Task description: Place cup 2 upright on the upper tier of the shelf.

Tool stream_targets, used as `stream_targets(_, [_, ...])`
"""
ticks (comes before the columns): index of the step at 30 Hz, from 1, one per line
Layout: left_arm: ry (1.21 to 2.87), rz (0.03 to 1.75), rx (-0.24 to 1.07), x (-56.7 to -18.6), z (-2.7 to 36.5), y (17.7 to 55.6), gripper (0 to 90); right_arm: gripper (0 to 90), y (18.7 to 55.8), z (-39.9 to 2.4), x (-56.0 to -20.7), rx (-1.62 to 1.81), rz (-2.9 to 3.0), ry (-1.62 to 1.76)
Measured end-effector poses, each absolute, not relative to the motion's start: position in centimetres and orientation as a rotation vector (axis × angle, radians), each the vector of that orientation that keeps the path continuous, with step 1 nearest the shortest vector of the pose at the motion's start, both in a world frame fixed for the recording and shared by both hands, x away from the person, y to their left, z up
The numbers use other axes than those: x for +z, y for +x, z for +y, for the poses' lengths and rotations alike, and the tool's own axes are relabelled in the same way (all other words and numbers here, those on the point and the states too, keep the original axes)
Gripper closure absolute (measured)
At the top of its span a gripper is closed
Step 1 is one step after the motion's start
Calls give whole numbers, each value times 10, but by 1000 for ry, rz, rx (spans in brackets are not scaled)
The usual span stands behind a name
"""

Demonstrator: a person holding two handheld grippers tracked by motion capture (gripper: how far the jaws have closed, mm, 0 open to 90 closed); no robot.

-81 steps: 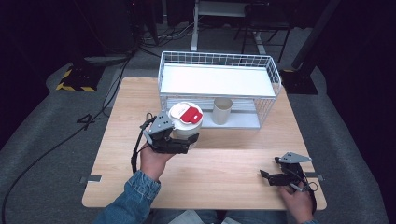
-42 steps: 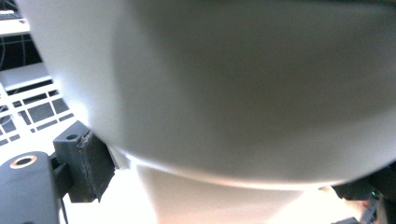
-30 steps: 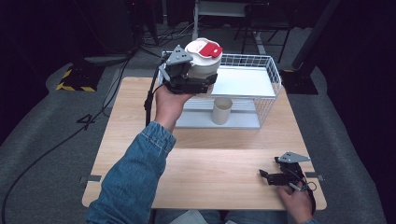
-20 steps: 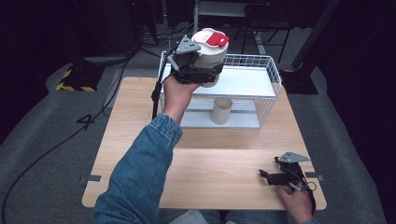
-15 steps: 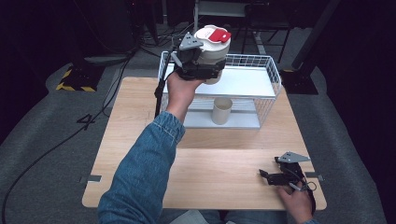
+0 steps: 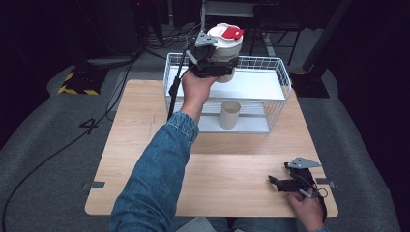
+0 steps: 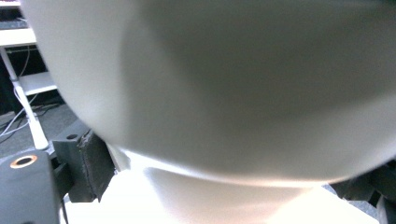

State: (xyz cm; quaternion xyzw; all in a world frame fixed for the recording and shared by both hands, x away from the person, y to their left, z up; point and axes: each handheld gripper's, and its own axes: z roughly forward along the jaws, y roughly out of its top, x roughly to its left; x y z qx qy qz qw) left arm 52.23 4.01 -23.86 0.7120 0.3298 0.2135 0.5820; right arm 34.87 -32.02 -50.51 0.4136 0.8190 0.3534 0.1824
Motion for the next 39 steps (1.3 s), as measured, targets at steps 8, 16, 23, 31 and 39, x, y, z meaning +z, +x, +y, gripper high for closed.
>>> stream_targets(8, [1683, 788, 522, -246, 32, 535, 124, 104, 349, -320, -505, 995, 2311, 1168])
stream_targets(16, [1676, 810, 513, -254, 27, 545, 124, 104, 349, -320, -505, 995, 2311, 1168])
stream_targets(23, [1698, 846, 485, -266, 22, 551, 124, 104, 349, -320, -505, 995, 2311, 1168])
stream_targets(31, [1701, 866, 477, -275, 20, 554, 124, 104, 349, -320, -505, 998, 2312, 1168])
stream_targets(39, [1725, 874, 481, -282, 17, 556, 124, 104, 349, -320, -505, 998, 2311, 1168])
